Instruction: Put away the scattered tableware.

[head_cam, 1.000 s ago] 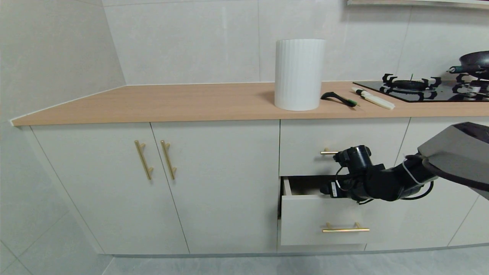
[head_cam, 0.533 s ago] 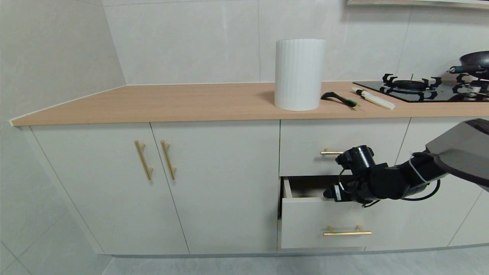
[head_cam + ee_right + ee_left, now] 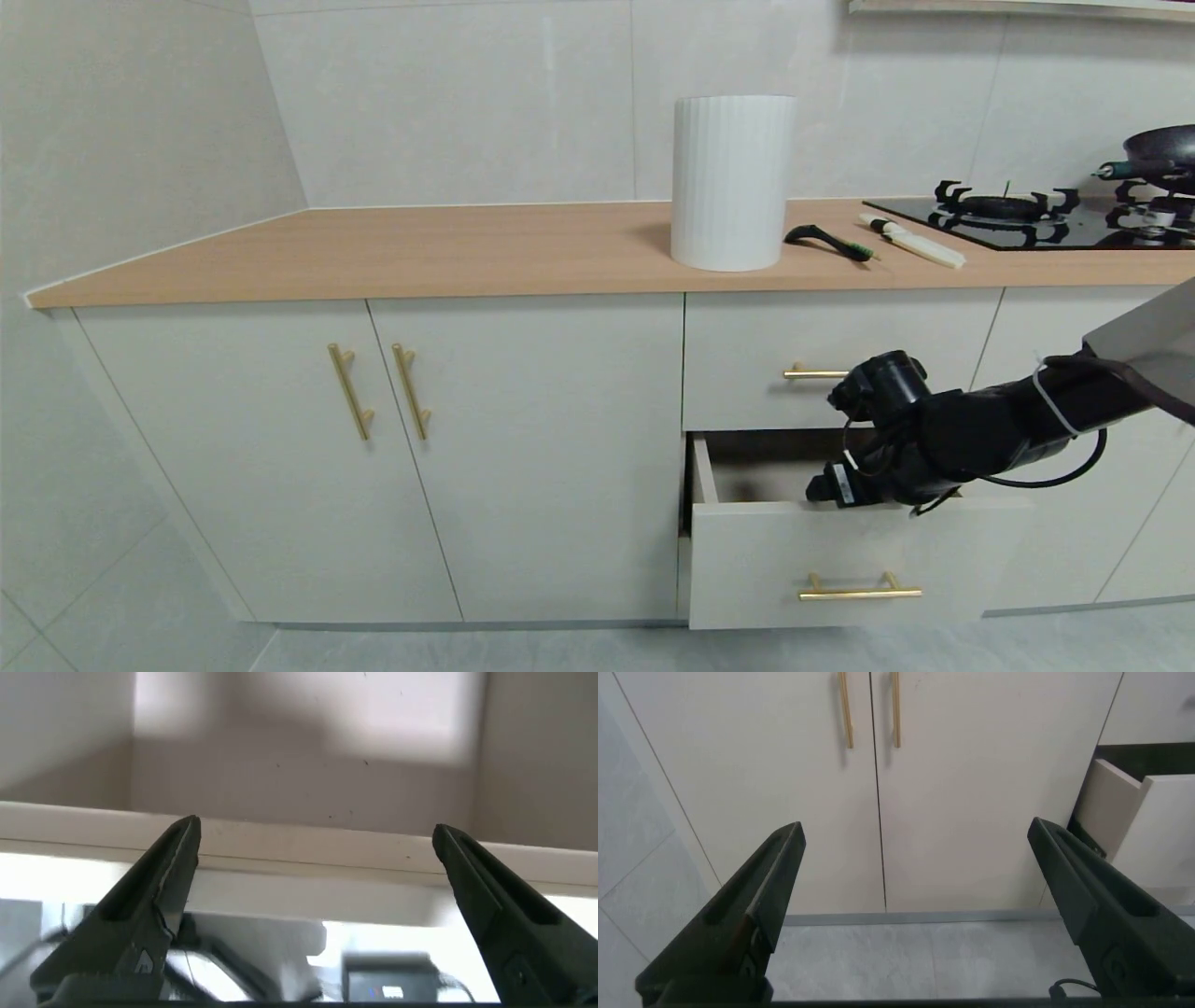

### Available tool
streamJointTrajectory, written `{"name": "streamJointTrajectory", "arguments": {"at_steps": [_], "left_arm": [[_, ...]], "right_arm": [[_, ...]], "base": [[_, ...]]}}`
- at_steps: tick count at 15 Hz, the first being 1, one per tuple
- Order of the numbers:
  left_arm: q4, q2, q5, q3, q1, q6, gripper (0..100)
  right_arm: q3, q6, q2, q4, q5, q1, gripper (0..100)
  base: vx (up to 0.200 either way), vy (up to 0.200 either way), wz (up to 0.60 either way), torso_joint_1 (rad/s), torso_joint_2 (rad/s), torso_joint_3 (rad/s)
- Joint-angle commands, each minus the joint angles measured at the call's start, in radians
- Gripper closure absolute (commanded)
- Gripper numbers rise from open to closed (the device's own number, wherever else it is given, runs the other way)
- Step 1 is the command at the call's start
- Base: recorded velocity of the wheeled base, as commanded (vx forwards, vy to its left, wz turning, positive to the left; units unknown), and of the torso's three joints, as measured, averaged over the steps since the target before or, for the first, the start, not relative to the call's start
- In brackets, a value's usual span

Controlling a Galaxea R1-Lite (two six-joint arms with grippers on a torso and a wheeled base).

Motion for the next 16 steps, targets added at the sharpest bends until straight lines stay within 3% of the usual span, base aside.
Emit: {"name": "streamJointTrajectory", "arguments": {"at_steps": [1,12,16], "left_arm": [[0.001,0.000,0.000,0.000,0.000,0.000,0],[0.000,0.000,0.000,0.000,0.002,0.000,0],[0.000,0.000,0.000,0.000,0.000,0.002,0]], "right_arm": [[-0.001,-0.012,-0.017,0.025,0.000,0.003,0],[0.043,-0.064,-0.096,0.332,-0.009,0.059,0],[0.128,-0.098,-0.165,0.336,-0.009,0.075,0]], "base": [[0.000,0.000,0.00,0.000,0.00,0.000],[0.000,0.000,0.00,0.000,0.00,0.000],[0.000,0.000,0.00,0.000,0.00,0.000]]}}
